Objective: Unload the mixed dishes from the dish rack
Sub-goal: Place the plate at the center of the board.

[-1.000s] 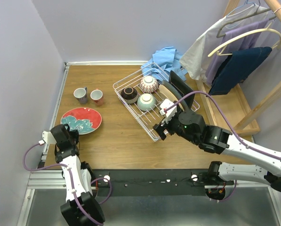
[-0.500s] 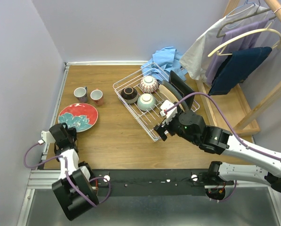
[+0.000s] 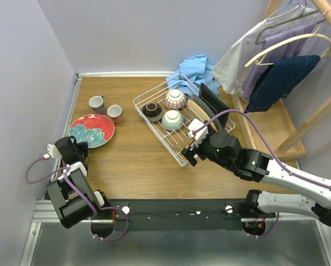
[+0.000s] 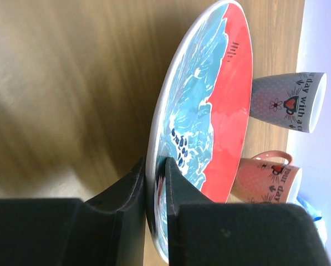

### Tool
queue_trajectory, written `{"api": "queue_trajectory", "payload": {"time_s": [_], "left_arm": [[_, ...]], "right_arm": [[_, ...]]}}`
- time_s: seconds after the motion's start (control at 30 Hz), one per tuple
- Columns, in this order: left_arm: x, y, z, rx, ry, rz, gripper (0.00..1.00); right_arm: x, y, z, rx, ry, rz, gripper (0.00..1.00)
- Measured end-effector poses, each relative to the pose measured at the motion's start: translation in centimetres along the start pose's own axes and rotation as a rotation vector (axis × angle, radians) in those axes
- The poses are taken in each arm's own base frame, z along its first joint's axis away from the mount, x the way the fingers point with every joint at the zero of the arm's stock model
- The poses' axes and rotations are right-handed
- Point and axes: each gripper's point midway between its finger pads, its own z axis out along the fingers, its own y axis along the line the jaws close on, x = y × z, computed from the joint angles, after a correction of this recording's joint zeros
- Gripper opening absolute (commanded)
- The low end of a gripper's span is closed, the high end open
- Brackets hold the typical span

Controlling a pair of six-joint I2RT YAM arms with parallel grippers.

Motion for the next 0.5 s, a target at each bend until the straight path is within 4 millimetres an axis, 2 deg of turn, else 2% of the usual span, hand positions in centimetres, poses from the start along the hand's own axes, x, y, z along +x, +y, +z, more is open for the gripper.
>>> {"api": "queue_trajectory", "payload": {"time_s": [0.13,0.23,0.33,0.37,0.43,0.5], "left_arm": [[-0.2,-0.9,1.0,0.013,0.018,0.016,0.21],[-0.2,-1.2,1.6,0.017,0.026,0.027,0.28],[-0.2,-1.3,2.1,0.010,0.036,0.052,0.44],[0.0,-0.9,2.3,-0.005,0.045,0.067,0.52],[0.5,0.0,2.5,-0.037,0.065,0.081,0.58],[0.4,-0.3,2.4,-0.031,0.063,0.098,0.65]], "right_arm": [[0.3,0.1,0.3,-0.002,0.011,-0.010,1.00],[0.5,0.2,0.5,-0.003,0.023,-0.014,1.00],[0.7,0.3,0.8,-0.005,0.032,-0.017,1.00],[0.8,0.4,0.8,-0.005,0.034,-0.018,1.00],[0.9,0.4,0.8,-0.005,0.037,-0.019,1.00],[1.0,0.4,0.9,-0.006,0.042,-0.020,1.00]]}}
